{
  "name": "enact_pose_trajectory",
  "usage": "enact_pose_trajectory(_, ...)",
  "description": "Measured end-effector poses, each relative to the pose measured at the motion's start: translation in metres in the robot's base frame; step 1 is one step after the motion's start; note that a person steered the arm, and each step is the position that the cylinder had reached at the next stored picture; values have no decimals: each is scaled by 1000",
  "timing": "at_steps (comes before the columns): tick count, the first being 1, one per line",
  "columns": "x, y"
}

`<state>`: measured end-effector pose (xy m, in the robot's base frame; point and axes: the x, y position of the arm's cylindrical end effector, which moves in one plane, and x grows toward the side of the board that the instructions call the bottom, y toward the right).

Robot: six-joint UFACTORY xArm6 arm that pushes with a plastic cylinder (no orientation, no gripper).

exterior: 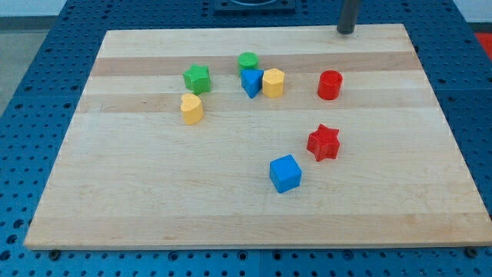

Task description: Push the green circle down a bit

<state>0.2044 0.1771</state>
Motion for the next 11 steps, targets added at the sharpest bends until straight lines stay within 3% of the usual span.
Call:
enact_pose_trajectory(4, 0, -11)
enact_pose_trajectory(6, 17, -97)
enact_pose_trajectory(11, 96, -179)
